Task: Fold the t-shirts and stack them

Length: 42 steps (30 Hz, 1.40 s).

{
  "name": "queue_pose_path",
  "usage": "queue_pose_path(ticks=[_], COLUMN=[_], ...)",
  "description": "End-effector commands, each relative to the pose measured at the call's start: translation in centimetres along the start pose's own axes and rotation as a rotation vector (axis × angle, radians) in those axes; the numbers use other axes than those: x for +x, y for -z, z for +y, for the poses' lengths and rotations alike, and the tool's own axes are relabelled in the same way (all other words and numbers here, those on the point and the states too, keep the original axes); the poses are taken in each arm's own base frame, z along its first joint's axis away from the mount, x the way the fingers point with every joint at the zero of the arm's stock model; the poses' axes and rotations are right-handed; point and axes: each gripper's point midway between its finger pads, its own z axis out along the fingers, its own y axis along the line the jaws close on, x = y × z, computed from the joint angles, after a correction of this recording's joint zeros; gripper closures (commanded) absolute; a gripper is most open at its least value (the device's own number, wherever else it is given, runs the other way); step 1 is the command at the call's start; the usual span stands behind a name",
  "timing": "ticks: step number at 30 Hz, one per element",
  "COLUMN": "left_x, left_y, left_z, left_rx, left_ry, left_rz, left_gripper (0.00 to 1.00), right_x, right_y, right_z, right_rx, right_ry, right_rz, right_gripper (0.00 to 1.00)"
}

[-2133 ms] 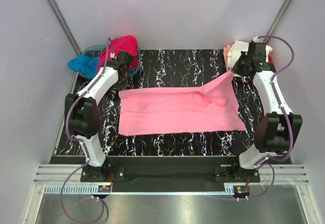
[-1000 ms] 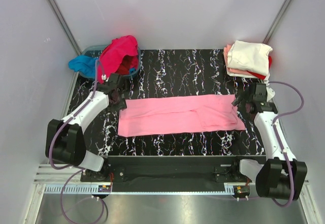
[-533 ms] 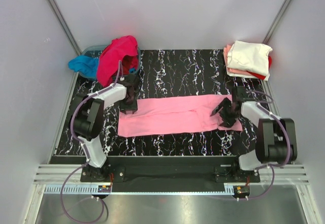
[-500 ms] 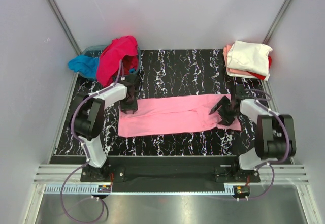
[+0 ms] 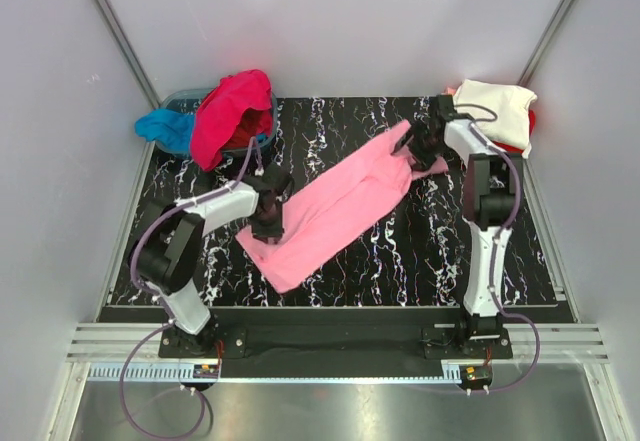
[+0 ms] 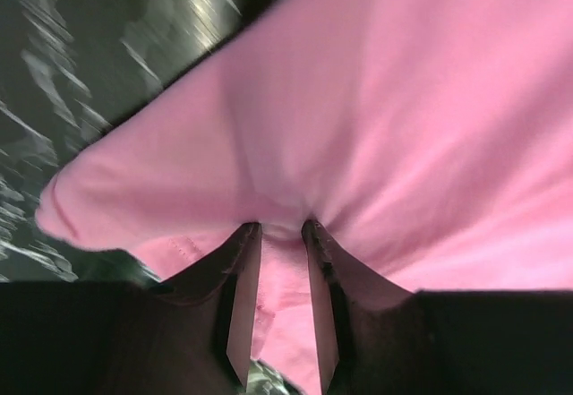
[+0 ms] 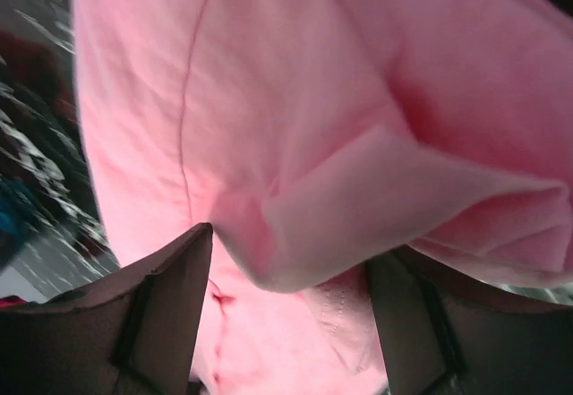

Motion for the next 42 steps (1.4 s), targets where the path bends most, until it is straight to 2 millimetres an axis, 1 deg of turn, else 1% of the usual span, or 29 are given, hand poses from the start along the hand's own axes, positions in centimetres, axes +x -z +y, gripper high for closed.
queue_pose_path(ticks=[1, 2, 3, 4, 5, 6, 11, 14, 18, 21, 22, 23, 25, 26, 27, 28, 29, 31, 32, 33, 34, 35, 36, 37, 38, 39, 40, 41, 42], left_x=[5.4, 6.1, 8.0, 8.8, 9.6, 10.9, 13.1, 13.9, 14.5, 14.1, 13.7, 13.0, 11.4, 11.5, 10.4, 10.0, 9.8, 9.9, 9.7, 10.2, 10.3, 10.3, 10.6, 11.0, 11.3, 11.6, 12.0, 12.3, 12.6], left_y=[1.5, 1.9, 1.9, 1.9, 1.9, 2.1, 3.3, 3.8, 4.9, 8.1, 9.1, 11.3, 13.8, 14.4, 15.1, 16.3, 16.4, 16.8, 16.7, 15.7, 16.2, 16.2, 16.1, 15.7, 15.3, 15.1, 14.4, 14.2, 13.9], left_z=[-4.7, -5.9, -8.1, -9.3, -10.4, -12.2, -18.4, -20.0, -20.2, -20.5, -20.4, -19.9, -18.8, -17.6, -17.0, -16.2, -15.1, -13.5, -12.8, -11.9, -11.3, -11.3, -11.1, -10.5, -10.2, -9.9, -9.5, -9.4, -9.3], left_rx=[0.189, 0.238, 0.314, 0.345, 0.364, 0.401, 0.535, 0.534, 0.505, 0.538, 0.542, 0.549, 0.543, 0.51, 0.486, 0.492, 0.457, 0.45, 0.432, 0.41, 0.434, 0.456, 0.469, 0.482, 0.485, 0.488, 0.485, 0.486, 0.484], left_ry=[0.031, 0.036, 0.005, 0.004, 0.03, -0.007, -0.043, -0.076, -0.105, -0.124, -0.132, -0.131, -0.131, -0.137, -0.126, -0.122, -0.117, -0.103, -0.088, -0.069, -0.052, -0.04, -0.016, -0.001, 0.009, 0.026, 0.032, 0.033, 0.033], left_rz=[0.091, 0.09, 0.111, 0.119, 0.135, 0.141, 0.14, 0.144, 0.132, 0.068, 0.042, 0.008, -0.083, -0.081, -0.14, -0.173, -0.192, -0.222, -0.245, -0.235, -0.253, -0.261, -0.26, -0.264, -0.259, -0.251, -0.245, -0.234, -0.226], left_gripper=[0.68, 0.68, 0.69, 0.7, 0.7, 0.72, 0.73, 0.72, 0.67, 0.51, 0.47, 0.4, 0.34, 0.31, 0.28, 0.27, 0.27, 0.26, 0.26, 0.27, 0.27, 0.27, 0.28, 0.28, 0.28, 0.28, 0.28, 0.28, 0.28], right_x=[0.2, -0.9, -0.8, -0.2, -0.7, -0.4, -1.3, -1.4, -1.7, -2.0, -2.0, -2.6, -3.4, -4.4, -4.9, -5.6, -6.2, -7.0, -7.0, -6.9, -6.8, -6.6, -6.0, -4.7, -4.7, -3.7, -1.6, -1.2, 1.9], right_y=[-2.4, -4.2, -5.1, -5.7, -7.0, -7.3, -8.7, -9.3, -9.6, -8.0, -7.8, -6.2, -5.7, -3.1, -2.1, -1.2, 1.4, 3.9, 6.3, 7.4, 8.3, 10.8, 11.7, 13.7, 14.1, 14.7, 16.2, 16.6, 14.8], right_z=[4.3, 6.1, 7.1, 8.6, 10.0, 10.8, 12.9, 13.7, 14.5, 16.2, 16.1, 16.8, 15.8, 16.8, 16.8, 16.3, 17.1, 17.2, 18.0, 17.8, 17.4, 17.6, 16.8, 15.8, 14.2, 12.5, 10.1, 7.7, 3.1], right_rx=[-0.058, -0.111, -0.147, -0.208, -0.254, -0.293, -0.396, -0.449, -0.492, -0.589, -0.586, -0.598, -0.57, -0.589, -0.588, -0.577, -0.594, -0.605, -0.639, -0.635, -0.629, -0.629, -0.591, -0.553, -0.482, -0.419, -0.352, -0.257, -0.142], right_ry=[0.074, 0.093, 0.112, 0.136, 0.156, 0.165, 0.138, 0.134, 0.126, 0.138, 0.133, 0.151, 0.141, 0.162, 0.18, 0.177, 0.21, 0.223, 0.25, 0.247, 0.249, 0.292, 0.294, 0.298, 0.302, 0.286, 0.275, 0.267, 0.212], right_rz=[0.056, 0.058, 0.078, 0.12, 0.125, 0.15, 0.125, 0.116, 0.125, 0.138, 0.139, 0.115, 0.087, 0.042, 0.013, -0.002, -0.039, -0.056, -0.066, -0.054, -0.049, -0.079, -0.073, -0.08, -0.115, -0.108, -0.11, -0.15, -0.077], right_gripper=[0.26, 0.26, 0.26, 0.26, 0.26, 0.26, 0.21, 0.2, 0.18, 0.16, 0.16, 0.14, 0.09, 0.06, 0.0, 0.0, 0.0, 0.0, 0.0, 0.0, 0.0, 0.0, 0.0, 0.0, 0.0, 0.0, 0.0, 0.0, 0.01])
